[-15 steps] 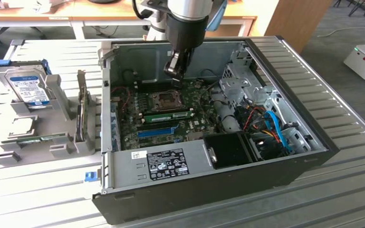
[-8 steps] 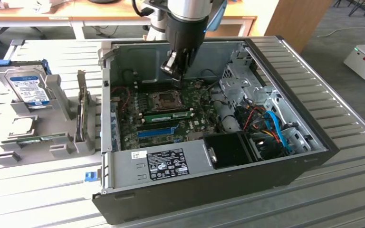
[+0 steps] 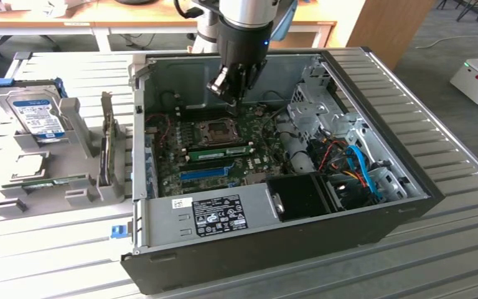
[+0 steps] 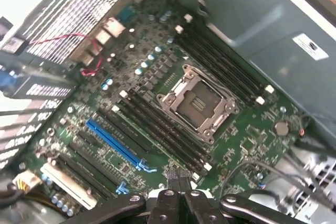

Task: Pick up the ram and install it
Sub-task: 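Press down the ram until it locks into place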

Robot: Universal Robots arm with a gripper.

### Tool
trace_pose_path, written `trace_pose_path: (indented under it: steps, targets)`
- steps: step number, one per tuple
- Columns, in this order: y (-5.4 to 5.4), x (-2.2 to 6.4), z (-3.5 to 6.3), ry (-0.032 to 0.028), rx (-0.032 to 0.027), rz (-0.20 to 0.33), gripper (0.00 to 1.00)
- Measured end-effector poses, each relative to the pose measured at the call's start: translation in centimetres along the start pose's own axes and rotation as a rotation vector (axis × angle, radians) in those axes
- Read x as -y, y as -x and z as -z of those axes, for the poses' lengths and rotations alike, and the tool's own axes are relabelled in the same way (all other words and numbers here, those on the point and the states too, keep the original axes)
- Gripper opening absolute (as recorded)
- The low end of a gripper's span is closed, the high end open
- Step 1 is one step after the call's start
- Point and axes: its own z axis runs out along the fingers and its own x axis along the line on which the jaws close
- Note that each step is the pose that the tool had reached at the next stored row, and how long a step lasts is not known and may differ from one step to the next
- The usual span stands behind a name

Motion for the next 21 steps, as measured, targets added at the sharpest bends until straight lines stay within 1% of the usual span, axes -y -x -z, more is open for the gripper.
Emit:
trace_pose_path:
  steps: [12, 18, 21]
  targets:
    - [0.00, 0.00, -0.08, -0.0085, 0.0070, -0.215, 0.11]
    - [0.00, 0.00, -0.10, -0.0118, 0.0097, -0.300, 0.11]
    - [0.00, 0.00, -0.09, -0.0132, 0.0107, -0.333, 0.11]
